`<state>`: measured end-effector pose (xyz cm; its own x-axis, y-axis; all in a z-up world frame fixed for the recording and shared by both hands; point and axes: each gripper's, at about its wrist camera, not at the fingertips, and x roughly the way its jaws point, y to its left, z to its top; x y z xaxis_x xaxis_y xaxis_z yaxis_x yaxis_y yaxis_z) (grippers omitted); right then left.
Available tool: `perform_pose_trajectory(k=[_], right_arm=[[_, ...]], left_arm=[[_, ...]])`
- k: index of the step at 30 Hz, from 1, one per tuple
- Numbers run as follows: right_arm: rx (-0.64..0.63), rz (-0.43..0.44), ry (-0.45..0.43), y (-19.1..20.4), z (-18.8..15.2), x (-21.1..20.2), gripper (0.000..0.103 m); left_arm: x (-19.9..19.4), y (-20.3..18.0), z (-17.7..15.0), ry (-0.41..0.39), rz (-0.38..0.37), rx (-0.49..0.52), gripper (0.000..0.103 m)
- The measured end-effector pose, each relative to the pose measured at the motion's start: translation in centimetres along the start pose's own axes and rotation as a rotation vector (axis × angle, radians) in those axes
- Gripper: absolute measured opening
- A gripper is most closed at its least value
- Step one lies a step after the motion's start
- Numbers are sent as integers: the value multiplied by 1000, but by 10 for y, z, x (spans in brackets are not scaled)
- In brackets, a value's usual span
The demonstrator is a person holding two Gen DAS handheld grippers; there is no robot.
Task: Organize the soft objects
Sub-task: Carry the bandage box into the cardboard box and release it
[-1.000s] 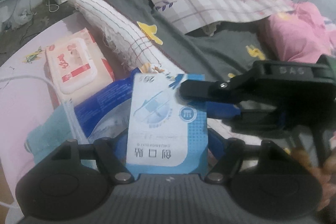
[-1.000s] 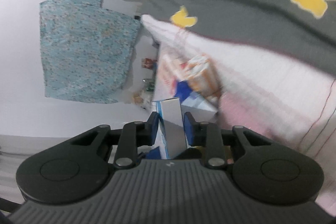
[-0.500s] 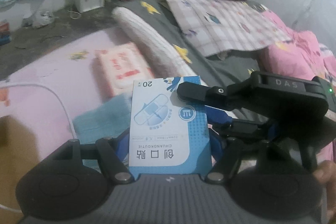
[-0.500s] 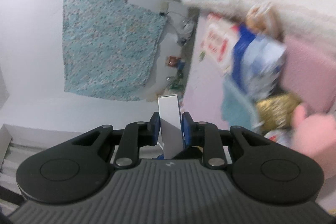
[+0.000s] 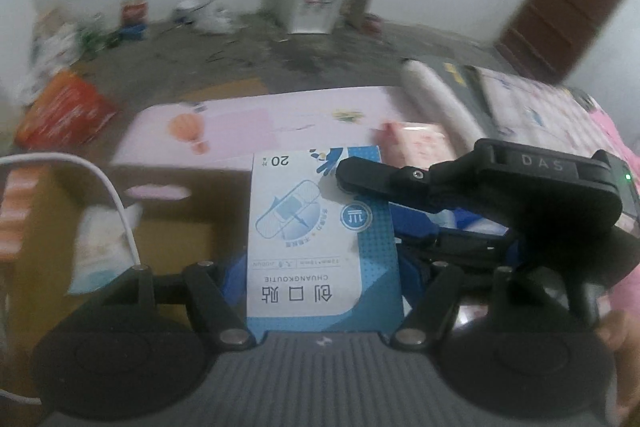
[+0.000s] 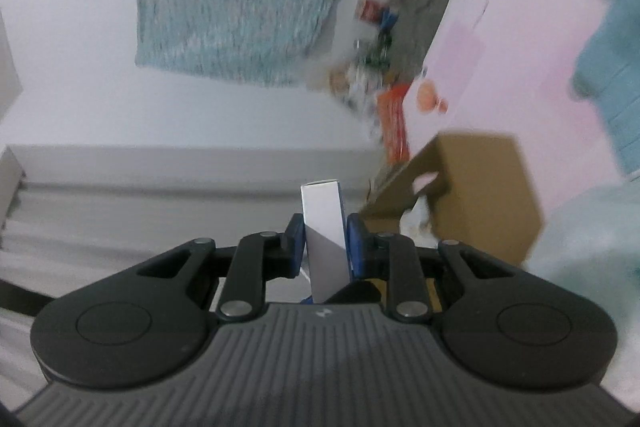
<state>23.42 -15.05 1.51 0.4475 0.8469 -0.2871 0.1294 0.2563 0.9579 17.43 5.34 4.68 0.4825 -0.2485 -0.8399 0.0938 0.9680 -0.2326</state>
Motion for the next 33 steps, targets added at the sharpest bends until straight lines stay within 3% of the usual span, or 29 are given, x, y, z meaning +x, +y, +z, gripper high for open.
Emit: perform_pose_trajectory(k=[7, 14, 19, 23, 27, 33], right_arm=[[-39, -101, 132, 14, -16, 95, 21], [-102, -246, 170, 15, -19, 154, 21], [-157, -316, 150, 14, -14, 170, 21], [-218, -356, 130, 13, -4, 178, 25], [-248, -407, 120, 2, 8, 180, 44], [-266, -394, 101, -1, 12, 185, 48]], left_arm=[[21, 72, -6, 24, 26, -103, 73], [56, 116, -8, 57, -24, -171, 74], [74, 126, -6, 45, -21, -145, 74], [94, 133, -3, 44, 32, -128, 73], [111, 141, -4, 68, 78, -122, 73], [119, 139, -10, 56, 127, -67, 73]])
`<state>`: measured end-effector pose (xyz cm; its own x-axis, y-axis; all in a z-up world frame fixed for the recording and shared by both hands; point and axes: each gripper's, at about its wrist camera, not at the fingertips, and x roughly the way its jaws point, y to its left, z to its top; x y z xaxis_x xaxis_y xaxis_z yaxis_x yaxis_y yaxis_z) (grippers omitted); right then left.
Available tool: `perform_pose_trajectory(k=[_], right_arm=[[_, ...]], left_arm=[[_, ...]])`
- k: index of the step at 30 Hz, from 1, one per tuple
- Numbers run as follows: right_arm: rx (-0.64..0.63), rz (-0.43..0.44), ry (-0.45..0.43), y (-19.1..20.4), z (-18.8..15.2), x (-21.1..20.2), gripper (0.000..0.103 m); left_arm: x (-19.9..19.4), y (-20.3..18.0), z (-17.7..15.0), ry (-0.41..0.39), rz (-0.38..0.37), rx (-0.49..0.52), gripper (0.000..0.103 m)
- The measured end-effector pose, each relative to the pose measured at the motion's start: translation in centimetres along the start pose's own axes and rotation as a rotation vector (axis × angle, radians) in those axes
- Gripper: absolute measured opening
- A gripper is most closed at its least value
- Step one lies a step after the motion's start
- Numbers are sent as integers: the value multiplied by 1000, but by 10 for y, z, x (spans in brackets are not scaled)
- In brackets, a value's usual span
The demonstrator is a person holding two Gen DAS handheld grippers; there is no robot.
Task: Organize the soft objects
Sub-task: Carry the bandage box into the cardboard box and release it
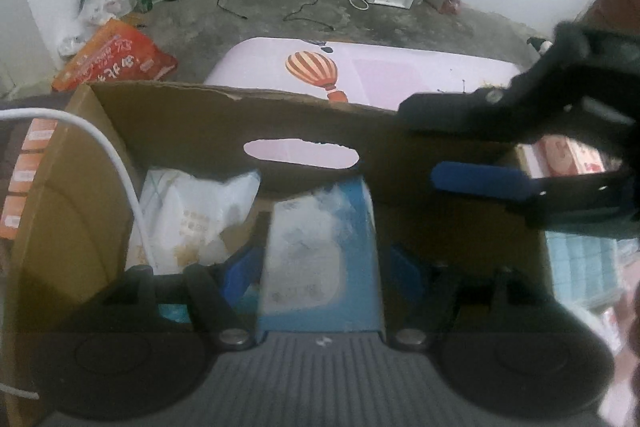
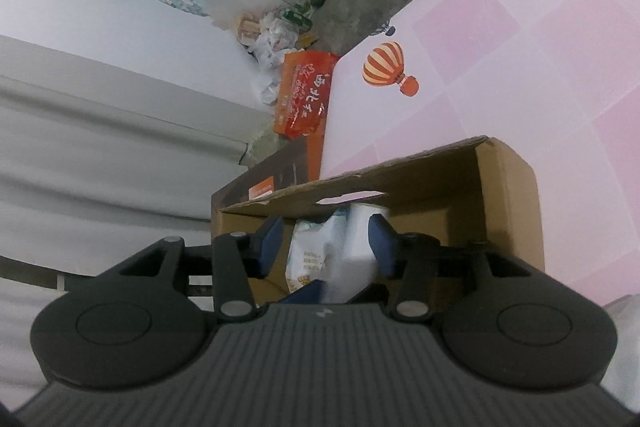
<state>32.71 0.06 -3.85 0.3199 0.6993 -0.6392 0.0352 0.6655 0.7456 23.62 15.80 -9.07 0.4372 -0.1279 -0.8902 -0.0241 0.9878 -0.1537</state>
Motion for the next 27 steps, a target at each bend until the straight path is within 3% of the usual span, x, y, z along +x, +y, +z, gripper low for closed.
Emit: perform_pose_trajectory(k=[6, 10, 13, 17, 19, 27], right_arm=[[4, 28, -14, -3, 3, -6, 48], [21, 61, -33, -6, 6, -19, 48], [36, 87, -59, -10, 8, -38, 48], [72, 108, -106, -23, 9, -73, 48], [96, 107, -129, -33, 9, -87, 49], [208, 88, -184, -79, 5, -118, 49]], left_arm=[[11, -3, 2, 4, 39, 22, 73], [-3, -6, 0, 8, -14, -4, 72], [-12, -6, -3, 26, -102, -68, 69], [-8, 3, -11, 76, -328, -266, 63], [3, 3, -12, 105, -367, -325, 63], [60, 0, -20, 221, -322, -411, 60]])
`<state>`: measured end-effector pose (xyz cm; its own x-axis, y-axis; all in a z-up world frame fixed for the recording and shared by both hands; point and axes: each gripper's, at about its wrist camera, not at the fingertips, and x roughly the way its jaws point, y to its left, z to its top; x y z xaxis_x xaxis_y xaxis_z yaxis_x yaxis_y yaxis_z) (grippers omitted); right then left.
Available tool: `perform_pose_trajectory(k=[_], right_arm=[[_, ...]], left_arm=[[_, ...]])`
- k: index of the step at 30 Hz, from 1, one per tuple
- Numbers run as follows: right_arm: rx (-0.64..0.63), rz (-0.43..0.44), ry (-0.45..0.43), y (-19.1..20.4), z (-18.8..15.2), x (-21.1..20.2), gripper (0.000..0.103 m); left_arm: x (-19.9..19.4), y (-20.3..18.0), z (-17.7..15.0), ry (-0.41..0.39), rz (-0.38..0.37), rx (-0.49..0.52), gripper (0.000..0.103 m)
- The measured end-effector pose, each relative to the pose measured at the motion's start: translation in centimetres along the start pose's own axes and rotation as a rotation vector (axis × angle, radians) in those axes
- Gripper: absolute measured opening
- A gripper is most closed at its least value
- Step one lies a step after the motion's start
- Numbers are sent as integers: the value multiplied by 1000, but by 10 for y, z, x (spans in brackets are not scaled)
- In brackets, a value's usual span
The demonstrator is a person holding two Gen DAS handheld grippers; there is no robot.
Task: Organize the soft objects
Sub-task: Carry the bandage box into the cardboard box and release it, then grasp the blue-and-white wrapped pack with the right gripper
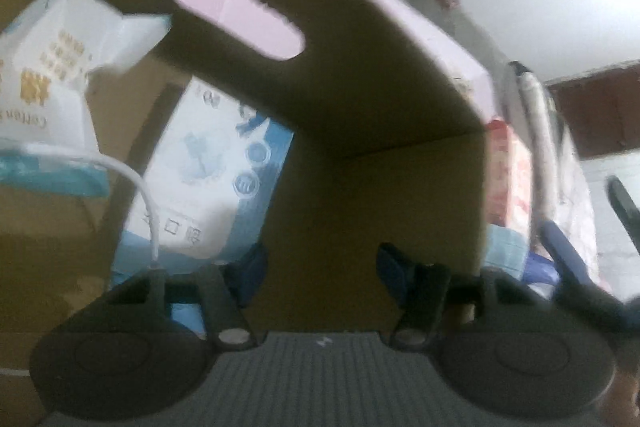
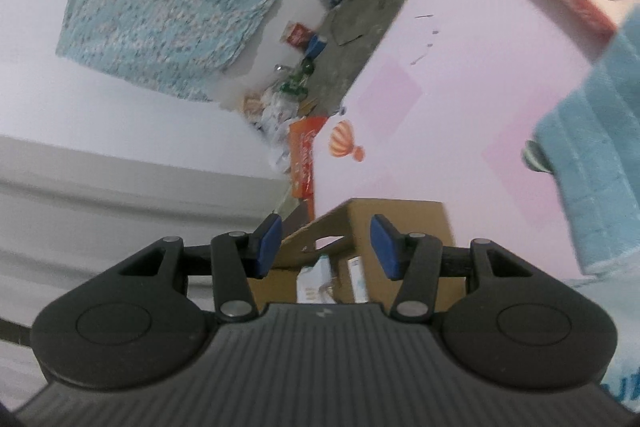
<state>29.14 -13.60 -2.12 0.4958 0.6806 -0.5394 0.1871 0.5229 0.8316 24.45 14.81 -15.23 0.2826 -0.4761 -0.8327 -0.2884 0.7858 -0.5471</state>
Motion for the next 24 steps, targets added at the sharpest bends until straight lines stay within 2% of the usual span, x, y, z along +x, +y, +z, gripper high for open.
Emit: perform_pose_trajectory(k=[4, 10, 12, 15, 18, 21, 24], right_arm=[[23, -14, -10, -16, 0, -8, 49], [37, -26, -16, -32, 1, -18, 50], [43, -29, -21, -37, -1, -22, 50], [56, -15, -31, -47, -3, -30, 54], [93, 23, -39, -61, -9, -40, 60], [124, 54, -49, -76, -15, -52, 67], [145, 64, -49, -90, -20, -66, 67]], left_arm=[[6, 2, 1, -33, 85, 25, 61], [1, 3, 4, -83, 96, 0, 63], [-4, -1, 1, -108, 88, -5, 70], [-17, -12, -6, -146, 94, 7, 76], [-36, -25, -17, -200, 108, 15, 79], [-62, -44, -27, -270, 146, 31, 81], [-87, -72, -36, -343, 188, 75, 81]])
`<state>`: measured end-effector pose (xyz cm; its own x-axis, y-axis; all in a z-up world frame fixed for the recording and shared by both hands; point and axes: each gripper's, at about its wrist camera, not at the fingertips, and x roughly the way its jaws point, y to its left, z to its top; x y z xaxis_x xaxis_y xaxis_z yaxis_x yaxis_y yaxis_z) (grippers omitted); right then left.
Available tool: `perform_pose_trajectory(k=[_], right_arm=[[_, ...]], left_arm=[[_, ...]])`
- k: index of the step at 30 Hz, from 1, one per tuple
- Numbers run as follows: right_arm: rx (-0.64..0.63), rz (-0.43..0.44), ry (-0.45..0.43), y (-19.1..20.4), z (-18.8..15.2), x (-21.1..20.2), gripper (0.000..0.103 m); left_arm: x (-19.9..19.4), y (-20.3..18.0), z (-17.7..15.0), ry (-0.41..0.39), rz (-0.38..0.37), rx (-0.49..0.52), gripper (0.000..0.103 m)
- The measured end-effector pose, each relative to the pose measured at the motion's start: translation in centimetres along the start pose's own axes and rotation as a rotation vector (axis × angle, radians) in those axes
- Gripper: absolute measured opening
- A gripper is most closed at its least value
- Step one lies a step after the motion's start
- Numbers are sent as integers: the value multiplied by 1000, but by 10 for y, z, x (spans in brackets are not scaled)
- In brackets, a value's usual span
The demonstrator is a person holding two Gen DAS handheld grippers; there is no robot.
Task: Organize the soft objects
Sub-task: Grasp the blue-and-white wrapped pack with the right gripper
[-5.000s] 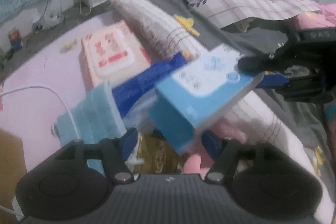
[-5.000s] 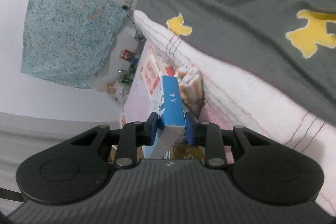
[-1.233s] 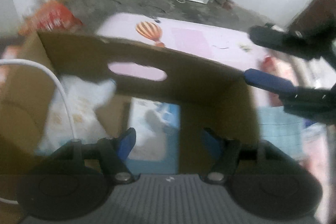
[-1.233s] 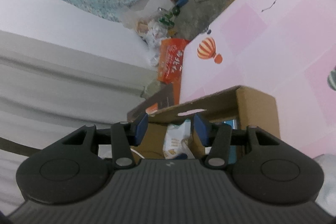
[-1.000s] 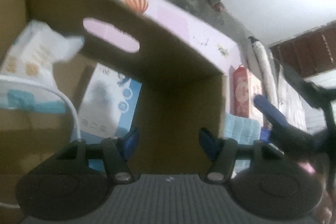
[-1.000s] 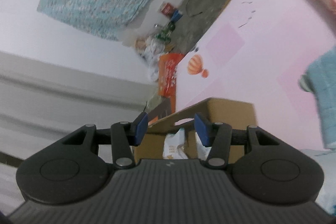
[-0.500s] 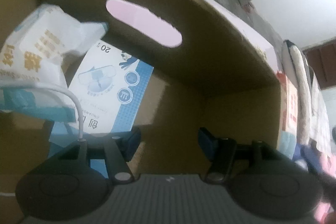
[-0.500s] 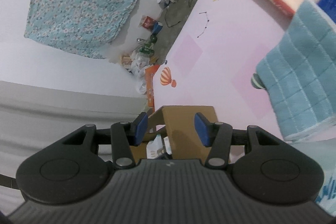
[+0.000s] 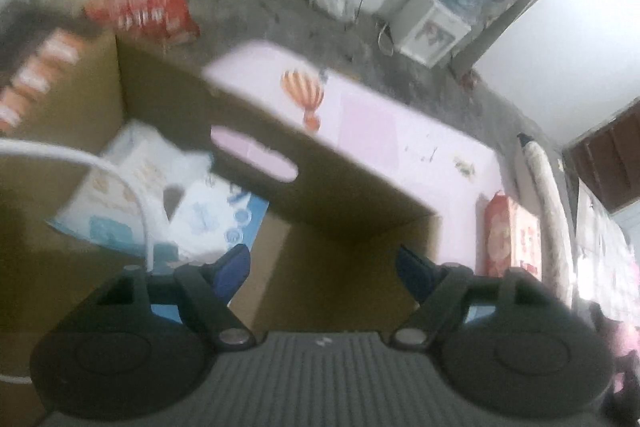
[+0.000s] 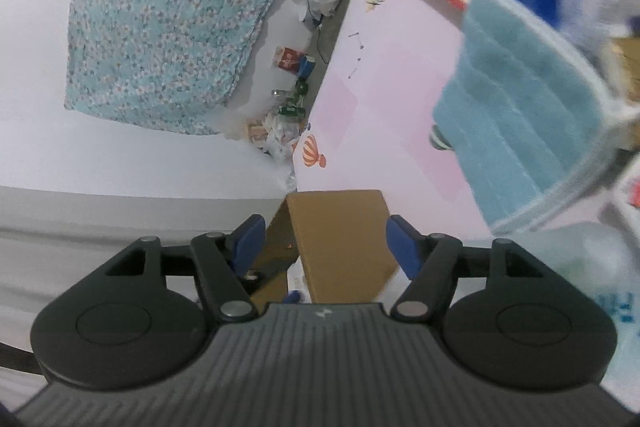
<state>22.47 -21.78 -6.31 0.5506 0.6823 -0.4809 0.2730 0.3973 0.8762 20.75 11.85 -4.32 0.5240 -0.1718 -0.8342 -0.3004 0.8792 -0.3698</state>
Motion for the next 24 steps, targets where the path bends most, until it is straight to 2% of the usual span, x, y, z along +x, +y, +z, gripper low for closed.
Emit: perform_pose_trajectory(k=[4, 7, 12, 16, 20, 24], right_arm=[[17, -15, -4, -17, 5, -28, 68], [3, -36, -23, -24, 18, -59, 68], [-95, -107, -78, -26, 66, -115, 68], [-241, -195, -85, -19, 130, -138, 68], [-418, -271, 8, -3, 195, -124, 67], [-561, -308, 204, 6, 236, -79, 66]], left_arm=[[-30, -43, 3, -49, 36, 99, 81], [-39, -87, -12, -57, 20, 178, 81], [-20, -160, -47, 25, -78, 224, 80], [16, -216, -85, 115, -125, 249, 71], [63, -261, -115, 230, -181, 254, 61], [104, -281, -138, 286, -219, 211, 58]])
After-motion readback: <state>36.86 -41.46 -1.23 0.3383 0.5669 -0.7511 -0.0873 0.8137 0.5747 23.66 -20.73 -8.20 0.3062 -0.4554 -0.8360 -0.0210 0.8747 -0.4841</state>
